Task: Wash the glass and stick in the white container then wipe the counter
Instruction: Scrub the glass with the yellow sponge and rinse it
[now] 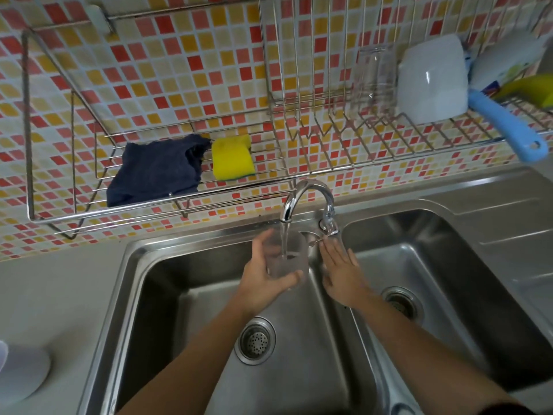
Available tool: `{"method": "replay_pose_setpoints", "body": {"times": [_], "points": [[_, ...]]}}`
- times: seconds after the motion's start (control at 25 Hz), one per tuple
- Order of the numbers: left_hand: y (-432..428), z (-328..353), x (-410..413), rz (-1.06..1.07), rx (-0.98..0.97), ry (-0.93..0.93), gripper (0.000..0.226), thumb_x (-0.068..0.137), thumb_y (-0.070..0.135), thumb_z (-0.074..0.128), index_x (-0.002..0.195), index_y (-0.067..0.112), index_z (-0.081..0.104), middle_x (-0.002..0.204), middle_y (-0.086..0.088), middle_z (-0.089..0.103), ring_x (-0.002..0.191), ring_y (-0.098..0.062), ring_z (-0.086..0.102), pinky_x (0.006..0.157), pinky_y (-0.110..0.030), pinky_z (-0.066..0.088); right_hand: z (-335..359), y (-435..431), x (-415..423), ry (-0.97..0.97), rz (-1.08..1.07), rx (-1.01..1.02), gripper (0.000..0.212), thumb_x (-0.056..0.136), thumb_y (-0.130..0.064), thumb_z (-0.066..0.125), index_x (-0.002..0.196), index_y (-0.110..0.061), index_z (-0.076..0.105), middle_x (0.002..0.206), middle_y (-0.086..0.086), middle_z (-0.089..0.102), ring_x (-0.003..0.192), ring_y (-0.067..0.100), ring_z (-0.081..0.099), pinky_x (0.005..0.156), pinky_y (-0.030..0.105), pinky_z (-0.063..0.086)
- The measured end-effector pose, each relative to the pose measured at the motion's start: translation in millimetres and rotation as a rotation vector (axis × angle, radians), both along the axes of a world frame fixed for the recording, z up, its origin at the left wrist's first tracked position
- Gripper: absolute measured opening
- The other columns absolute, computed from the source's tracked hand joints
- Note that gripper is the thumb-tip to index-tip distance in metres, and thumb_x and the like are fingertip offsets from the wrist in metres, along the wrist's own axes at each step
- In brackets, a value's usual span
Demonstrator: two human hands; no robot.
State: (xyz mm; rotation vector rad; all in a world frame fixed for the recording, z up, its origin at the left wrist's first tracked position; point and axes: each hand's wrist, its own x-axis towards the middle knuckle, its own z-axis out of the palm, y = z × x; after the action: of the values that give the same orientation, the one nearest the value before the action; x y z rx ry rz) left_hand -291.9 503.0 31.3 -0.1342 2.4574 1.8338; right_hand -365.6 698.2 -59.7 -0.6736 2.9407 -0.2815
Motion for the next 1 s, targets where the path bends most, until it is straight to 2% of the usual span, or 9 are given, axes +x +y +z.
{"method": "replay_pose_setpoints", "body": {"times": [0.16,0.28,0.32,0.4,0.52,0.64,0.76,0.88,1.0], "points": [[3.9,-2.7,-11.1,0.034,0.060,-0.083,0.074,0.069,0.022,0.081,0.127,0.039,0.037,0.121,0.007,0.060,0.106,-0.011,0.063,0.088,-0.031,0.054,-26.2,7.8,41.1,-0.095,-0.173,-0.030,0.071,0.091,-0.044,0.026,0.148,-0.010,0.000,0.152,0.005,-0.012,0.143,0.024,-0.009,0.114,0.047,0.004],[10.6,5.6,-17.7,0.068,0.026,-0.163,0.062,0.075,0.035,0.076,0.126,0.037,0.040,0.110,0.009,0.061,0.098,-0.011,0.060,0.075,-0.019,0.049,-38.1,13.2,56.5,-0.092,-0.240,0.001,0.076,0.083,-0.052,0.012,0.145,-0.012,-0.008,0.152,0.005,-0.010,0.141,0.023,-0.009,0.112,0.048,0.009],[11.6,7.2,-19.0,0.096,0.007,-0.177,0.059,0.076,0.037,0.074,0.125,0.035,0.043,0.105,0.012,0.059,0.095,-0.008,0.059,0.071,-0.017,0.047,-41.1,14.6,57.8,-0.066,-0.242,0.012,0.074,0.086,-0.050,0.016,0.145,-0.012,-0.006,0.152,0.006,-0.007,0.141,0.024,-0.005,0.111,0.048,0.012],[10.9,7.3,-20.6,0.143,0.010,-0.198,0.055,0.072,0.046,0.072,0.121,0.032,0.050,0.102,0.013,0.062,0.093,-0.006,0.061,0.074,-0.021,0.047,-40.8,14.1,58.0,-0.034,-0.240,0.014,0.072,0.091,-0.044,0.032,0.145,-0.010,-0.001,0.153,0.008,-0.002,0.141,0.026,0.000,0.111,0.048,0.015],[3.1,0.9,-19.2,0.129,-0.052,-0.207,0.068,0.060,0.065,0.069,0.117,0.032,0.056,0.110,0.010,0.065,0.100,-0.011,0.062,0.081,-0.025,0.046,-41.9,12.6,57.6,-0.026,-0.224,0.028,0.074,0.093,-0.040,0.037,0.145,-0.009,-0.007,0.154,0.009,-0.008,0.142,0.026,-0.005,0.112,0.042,0.003],[-6.9,-4.0,-14.3,0.145,-0.099,-0.241,0.068,0.063,0.061,0.071,0.121,0.029,0.051,0.111,0.007,0.063,0.098,-0.013,0.061,0.077,-0.025,0.049,-41.4,12.8,57.3,-0.003,-0.210,0.032,0.075,0.094,-0.041,0.034,0.143,-0.010,-0.014,0.153,0.009,-0.012,0.142,0.025,-0.010,0.111,0.039,-0.003],[-9.5,-3.9,-11.5,0.094,-0.154,-0.210,0.077,0.062,0.056,0.075,0.127,0.029,0.044,0.113,0.004,0.063,0.100,-0.015,0.062,0.087,-0.030,0.052,-41.7,12.5,58.0,-0.006,-0.206,0.022,0.075,0.095,-0.042,0.032,0.141,-0.011,-0.017,0.153,0.008,-0.015,0.140,0.022,-0.015,0.111,0.037,-0.006],[-3.0,3.6,-10.3,-0.020,-0.191,-0.127,0.077,0.063,0.040,0.082,0.128,0.028,0.043,0.111,0.008,0.061,0.099,-0.009,0.061,0.080,-0.018,0.051,-42.0,12.3,59.1,0.024,-0.218,-0.017,0.075,0.094,-0.040,0.037,0.142,-0.010,-0.013,0.155,0.011,-0.006,0.141,0.023,-0.010,0.111,0.037,-0.003],[-4.0,3.0,-2.6,-0.127,-0.285,-0.068,0.079,0.060,0.033,0.086,0.128,0.031,0.044,0.112,0.015,0.060,0.101,-0.004,0.059,0.081,-0.014,0.048,-41.2,12.7,59.5,0.013,-0.222,-0.028,0.076,0.093,-0.038,0.038,0.143,-0.008,-0.011,0.156,0.010,-0.006,0.143,0.023,-0.007,0.112,0.036,-0.004]]}}
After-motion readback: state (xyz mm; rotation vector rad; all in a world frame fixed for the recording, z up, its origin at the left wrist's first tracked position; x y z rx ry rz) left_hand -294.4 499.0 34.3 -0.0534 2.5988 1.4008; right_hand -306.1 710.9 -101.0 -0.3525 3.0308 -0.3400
